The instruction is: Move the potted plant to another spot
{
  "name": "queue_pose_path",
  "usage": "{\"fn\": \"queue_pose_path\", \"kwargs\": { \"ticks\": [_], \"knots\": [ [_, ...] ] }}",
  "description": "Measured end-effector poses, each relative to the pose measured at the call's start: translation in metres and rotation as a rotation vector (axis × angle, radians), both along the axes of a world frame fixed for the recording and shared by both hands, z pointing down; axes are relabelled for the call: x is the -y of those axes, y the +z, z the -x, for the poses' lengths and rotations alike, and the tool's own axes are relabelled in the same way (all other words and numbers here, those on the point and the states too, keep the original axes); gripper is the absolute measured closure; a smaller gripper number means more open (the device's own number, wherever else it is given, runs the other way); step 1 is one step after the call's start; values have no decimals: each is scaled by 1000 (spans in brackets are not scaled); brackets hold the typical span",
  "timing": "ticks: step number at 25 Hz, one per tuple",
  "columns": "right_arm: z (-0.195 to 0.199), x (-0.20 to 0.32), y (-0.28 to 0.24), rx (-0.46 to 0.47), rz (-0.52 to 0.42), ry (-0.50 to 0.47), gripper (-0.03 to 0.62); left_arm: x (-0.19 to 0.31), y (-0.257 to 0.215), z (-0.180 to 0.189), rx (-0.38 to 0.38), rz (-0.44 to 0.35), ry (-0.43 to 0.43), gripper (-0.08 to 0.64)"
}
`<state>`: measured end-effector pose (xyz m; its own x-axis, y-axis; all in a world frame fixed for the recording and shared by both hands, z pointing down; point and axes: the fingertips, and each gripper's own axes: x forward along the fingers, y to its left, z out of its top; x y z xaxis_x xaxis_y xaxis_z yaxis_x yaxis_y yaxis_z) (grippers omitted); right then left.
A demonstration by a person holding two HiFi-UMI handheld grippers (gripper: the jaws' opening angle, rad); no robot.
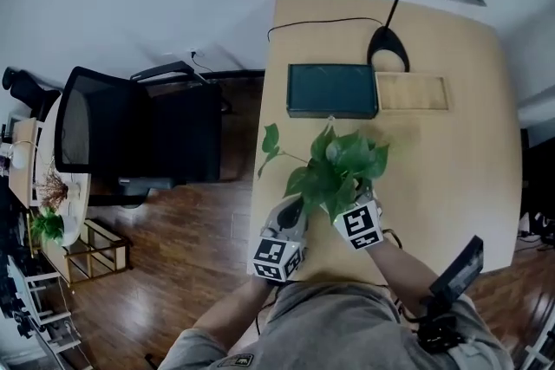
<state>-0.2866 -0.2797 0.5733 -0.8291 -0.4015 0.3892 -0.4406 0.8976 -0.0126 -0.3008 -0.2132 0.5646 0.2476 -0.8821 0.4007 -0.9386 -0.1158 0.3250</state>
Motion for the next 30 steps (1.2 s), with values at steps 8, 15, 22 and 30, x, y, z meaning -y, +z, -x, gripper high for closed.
{"fn": "queue_pose_path", "kwargs": {
  "ticks": [8,15,22,30],
  "knots": [
    [-98,-19,-39,8,-63,118,130,-25,-25,-81,-32,-61,72,566],
    [-189,-31,-54,-4,-96,213,130,-36,-31,-156,-26,-87,157,566],
    [-229,-46,-61,3,-110,236,130,-48,-40,-199,-13,-109,193,566],
    [-240,-75,-56,-2,-98,247,130,-81,-34,-213,-6,-91,228,566]
  ]
}}
